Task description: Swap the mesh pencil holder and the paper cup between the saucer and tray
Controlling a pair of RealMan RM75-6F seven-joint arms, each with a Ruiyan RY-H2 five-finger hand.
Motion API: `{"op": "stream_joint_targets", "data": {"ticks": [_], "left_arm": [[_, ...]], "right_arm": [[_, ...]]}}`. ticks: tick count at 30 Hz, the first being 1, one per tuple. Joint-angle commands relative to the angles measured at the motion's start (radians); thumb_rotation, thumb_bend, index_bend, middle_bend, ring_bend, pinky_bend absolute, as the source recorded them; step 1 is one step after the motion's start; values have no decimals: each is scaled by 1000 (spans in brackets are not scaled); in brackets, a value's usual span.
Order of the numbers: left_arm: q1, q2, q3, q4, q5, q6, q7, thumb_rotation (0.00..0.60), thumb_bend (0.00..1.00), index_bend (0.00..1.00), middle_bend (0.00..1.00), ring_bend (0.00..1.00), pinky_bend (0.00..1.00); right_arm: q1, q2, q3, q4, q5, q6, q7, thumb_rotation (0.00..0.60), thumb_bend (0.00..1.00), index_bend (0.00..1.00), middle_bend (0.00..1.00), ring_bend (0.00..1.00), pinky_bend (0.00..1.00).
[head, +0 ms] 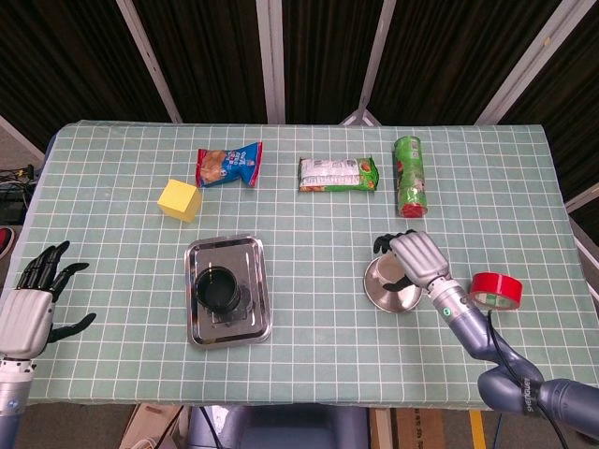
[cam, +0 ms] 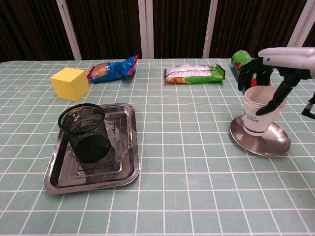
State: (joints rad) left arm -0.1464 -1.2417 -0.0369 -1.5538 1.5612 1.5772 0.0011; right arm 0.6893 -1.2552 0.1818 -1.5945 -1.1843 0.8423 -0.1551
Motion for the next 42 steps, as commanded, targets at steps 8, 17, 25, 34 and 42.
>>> {"op": "stream_joint_targets", "data": {"ticks": [8,17,25,34,42], "left_arm": [[2,-2,-5,1,-1,-7,4,600,66,257,0,0,107],[5,1,-14,3,-12,-12,0,600,66,256,0,0,107],[25,38,-8,-58,-63,-39,62,600,66,249,0,0,95],[62,111,47,-195,-50,-49,116,600,66,233,0,0,94],[73,123,61,-187,20,-19,82,600,66,230,0,0,95]], "right_arm": [[13,23,-43,24,-27,-82,59,600,12,199,120,150,111],[-12,127,-45,-79,-9,-33,32,600,0,12,0,0,0],[-319,264,-101,-200,-135,501,-13,600,0,10,0,34,0],[-552,168,-246,-42,-291,740,45,600,0,11,0,0,0],[-567,169,-245,-50,-348,751,-27,600,0,17,0,0,0]]}}
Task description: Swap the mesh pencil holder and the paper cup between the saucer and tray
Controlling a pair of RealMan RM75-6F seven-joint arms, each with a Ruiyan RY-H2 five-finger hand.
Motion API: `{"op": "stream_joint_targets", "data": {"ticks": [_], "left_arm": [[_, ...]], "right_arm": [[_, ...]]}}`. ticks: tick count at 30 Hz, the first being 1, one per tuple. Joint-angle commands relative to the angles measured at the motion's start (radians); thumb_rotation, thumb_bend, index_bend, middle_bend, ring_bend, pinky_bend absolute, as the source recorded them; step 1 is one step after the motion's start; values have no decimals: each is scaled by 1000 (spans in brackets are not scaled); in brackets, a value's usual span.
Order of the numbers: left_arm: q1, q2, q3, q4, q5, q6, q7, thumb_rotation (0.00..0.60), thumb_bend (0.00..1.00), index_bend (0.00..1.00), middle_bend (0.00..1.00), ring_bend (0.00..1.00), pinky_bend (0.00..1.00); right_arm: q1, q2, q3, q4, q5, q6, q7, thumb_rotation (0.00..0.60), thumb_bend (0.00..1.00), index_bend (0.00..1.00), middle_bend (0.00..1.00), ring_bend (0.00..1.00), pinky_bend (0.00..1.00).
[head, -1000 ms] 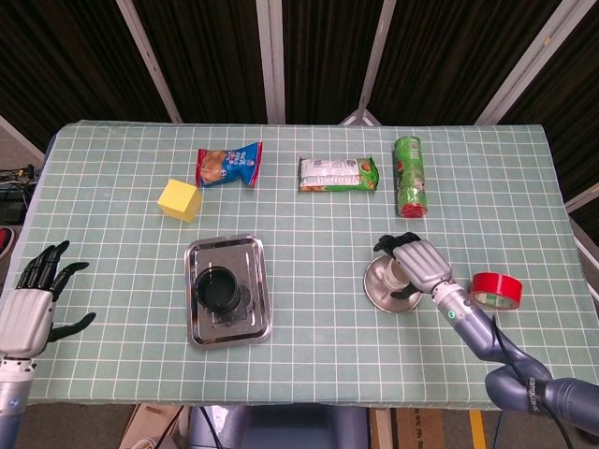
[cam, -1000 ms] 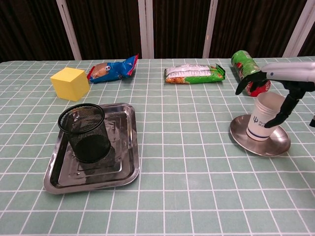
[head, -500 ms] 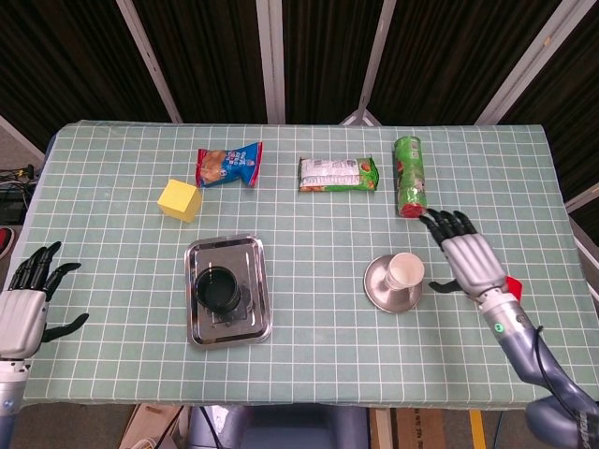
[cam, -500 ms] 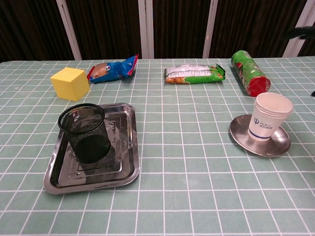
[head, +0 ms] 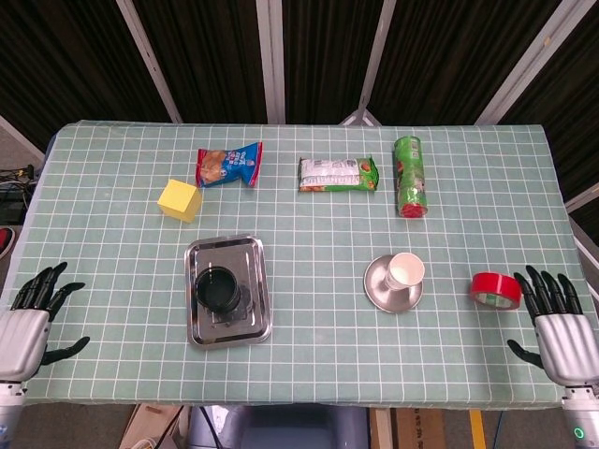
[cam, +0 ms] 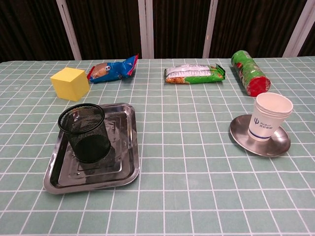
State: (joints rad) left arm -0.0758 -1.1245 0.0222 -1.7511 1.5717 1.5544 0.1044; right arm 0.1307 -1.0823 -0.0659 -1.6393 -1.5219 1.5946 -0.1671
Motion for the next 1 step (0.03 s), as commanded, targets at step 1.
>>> {"op": "stream_joint_targets", "data": {"ticks": [1], "left_arm": [[1,7,1,13,12,2,-29,600,66,230,0,0,95]], "right_arm": [[-8,-4,6,-4,-8,-4,-17,600,0,17,0,0,0]]}}
